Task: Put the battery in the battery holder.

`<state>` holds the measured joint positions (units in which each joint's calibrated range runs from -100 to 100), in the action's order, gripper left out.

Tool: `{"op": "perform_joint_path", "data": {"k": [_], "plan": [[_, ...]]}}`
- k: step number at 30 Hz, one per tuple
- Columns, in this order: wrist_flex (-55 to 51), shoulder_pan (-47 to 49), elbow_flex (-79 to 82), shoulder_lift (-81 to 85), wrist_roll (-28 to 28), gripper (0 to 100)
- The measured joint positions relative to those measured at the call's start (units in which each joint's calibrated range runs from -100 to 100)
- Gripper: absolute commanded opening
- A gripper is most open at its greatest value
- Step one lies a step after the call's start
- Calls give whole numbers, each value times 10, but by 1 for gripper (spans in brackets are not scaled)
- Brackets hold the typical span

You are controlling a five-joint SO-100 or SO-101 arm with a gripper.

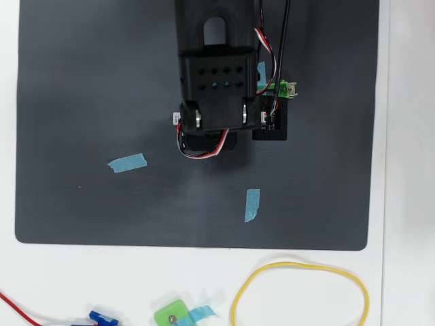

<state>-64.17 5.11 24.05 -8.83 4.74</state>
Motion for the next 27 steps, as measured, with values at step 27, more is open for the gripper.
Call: {"op": "perform_joint_path", "data": {"k": [27], "plan": [[-16,223,219,410,129,0]]}}
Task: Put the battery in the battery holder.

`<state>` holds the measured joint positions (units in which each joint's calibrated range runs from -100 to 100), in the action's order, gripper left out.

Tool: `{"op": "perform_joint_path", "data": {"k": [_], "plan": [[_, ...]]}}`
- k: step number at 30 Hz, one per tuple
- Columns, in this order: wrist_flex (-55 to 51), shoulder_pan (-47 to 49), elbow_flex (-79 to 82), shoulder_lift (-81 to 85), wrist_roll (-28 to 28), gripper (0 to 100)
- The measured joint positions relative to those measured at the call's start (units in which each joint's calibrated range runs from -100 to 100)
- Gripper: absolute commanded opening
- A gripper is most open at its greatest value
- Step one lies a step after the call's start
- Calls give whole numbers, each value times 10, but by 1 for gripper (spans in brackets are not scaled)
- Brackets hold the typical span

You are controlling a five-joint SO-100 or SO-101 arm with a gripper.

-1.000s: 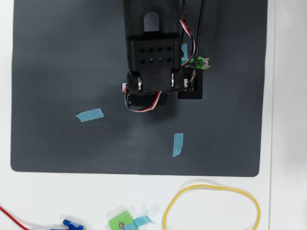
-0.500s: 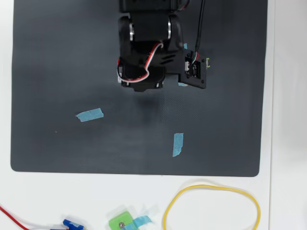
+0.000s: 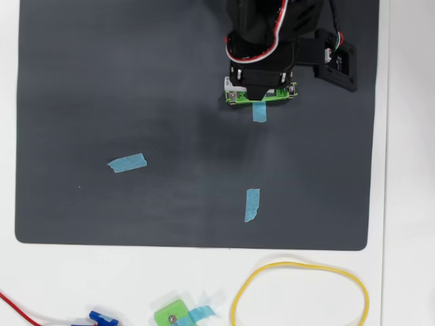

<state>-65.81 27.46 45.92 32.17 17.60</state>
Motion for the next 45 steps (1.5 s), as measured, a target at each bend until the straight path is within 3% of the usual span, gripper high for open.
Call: {"op": "perform_joint_path", "data": {"k": [21,45], "plan": [[81,109,2,-115,1,0],[81,95,2,-121,0,0]]}}
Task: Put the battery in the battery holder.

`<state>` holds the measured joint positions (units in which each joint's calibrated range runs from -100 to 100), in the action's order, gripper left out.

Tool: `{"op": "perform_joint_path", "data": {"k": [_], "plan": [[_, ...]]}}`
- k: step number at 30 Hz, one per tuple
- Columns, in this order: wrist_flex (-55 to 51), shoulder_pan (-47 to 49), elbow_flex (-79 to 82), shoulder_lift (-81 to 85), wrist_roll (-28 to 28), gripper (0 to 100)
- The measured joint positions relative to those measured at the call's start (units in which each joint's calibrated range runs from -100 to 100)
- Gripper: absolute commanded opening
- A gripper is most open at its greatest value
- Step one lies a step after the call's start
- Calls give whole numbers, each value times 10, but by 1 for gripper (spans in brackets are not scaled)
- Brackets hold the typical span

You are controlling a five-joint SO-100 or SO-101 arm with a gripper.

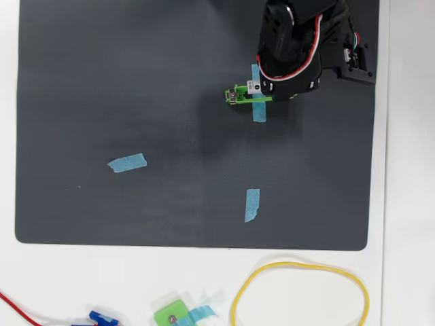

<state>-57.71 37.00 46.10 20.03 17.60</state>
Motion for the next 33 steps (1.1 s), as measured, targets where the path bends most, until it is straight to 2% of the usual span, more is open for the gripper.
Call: {"op": "perform_joint_path", "data": {"k": [11,33], "plan": [[22,-4,-1,-50,0,0],[24,-4,-1,-50,-15,0]]}}
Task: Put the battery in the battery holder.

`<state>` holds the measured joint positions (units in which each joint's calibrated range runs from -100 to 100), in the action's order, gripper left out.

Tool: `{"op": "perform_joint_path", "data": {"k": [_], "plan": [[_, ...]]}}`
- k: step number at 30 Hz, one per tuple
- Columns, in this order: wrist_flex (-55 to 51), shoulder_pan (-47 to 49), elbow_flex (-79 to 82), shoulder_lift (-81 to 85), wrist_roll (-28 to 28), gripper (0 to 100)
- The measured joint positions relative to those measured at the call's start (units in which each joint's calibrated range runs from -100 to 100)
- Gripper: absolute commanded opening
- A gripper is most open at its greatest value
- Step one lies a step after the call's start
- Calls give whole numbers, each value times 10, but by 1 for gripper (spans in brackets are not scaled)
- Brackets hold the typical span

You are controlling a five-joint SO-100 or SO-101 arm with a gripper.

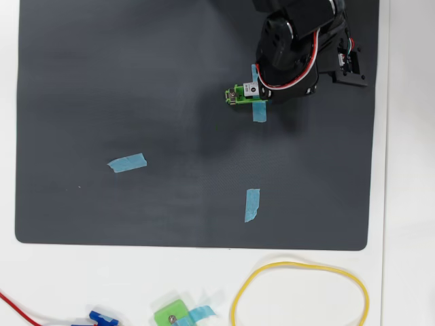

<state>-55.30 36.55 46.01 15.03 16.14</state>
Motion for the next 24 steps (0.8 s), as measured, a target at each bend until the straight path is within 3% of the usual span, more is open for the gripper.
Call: {"op": "perform_joint_path", "data": {"k": [24], "plan": [[0,0,0,-2,-12,0]]}}
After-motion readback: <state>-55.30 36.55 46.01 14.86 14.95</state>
